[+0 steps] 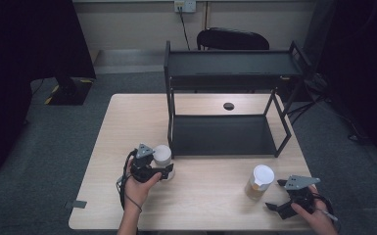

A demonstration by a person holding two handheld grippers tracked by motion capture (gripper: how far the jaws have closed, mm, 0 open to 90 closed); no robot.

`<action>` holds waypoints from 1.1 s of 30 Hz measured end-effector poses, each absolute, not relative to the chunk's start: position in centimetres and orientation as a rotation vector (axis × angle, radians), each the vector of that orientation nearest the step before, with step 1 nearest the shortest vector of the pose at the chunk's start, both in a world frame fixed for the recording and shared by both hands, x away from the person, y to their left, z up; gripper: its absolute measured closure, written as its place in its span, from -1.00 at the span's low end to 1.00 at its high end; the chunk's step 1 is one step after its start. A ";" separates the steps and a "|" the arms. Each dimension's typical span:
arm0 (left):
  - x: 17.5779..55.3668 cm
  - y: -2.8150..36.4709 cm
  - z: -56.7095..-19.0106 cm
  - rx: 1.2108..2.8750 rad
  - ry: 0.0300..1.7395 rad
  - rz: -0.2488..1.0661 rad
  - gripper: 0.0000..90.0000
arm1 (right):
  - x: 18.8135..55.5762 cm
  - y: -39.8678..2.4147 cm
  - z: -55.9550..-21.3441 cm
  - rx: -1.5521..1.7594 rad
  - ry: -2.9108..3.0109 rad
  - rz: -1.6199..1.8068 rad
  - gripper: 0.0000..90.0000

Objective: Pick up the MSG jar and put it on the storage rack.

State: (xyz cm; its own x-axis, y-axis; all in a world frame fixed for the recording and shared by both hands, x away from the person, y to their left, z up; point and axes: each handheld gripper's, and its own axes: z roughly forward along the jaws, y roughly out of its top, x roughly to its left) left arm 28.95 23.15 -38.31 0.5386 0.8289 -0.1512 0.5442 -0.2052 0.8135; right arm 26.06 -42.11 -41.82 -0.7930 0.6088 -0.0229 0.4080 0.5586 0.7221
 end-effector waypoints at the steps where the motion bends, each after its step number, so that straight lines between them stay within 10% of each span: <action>1: 29.0 23.1 -38.2 1.888 1.117 0.407 -0.65 | 26.1 -42.1 -41.8 0.844 2.525 1.067 -1.00; 33: 29.7 20.8 -36.1 1.997 1.030 0.463 -0.23 | 26.1 -42.1 -41.8 0.844 2.525 1.067 -1.00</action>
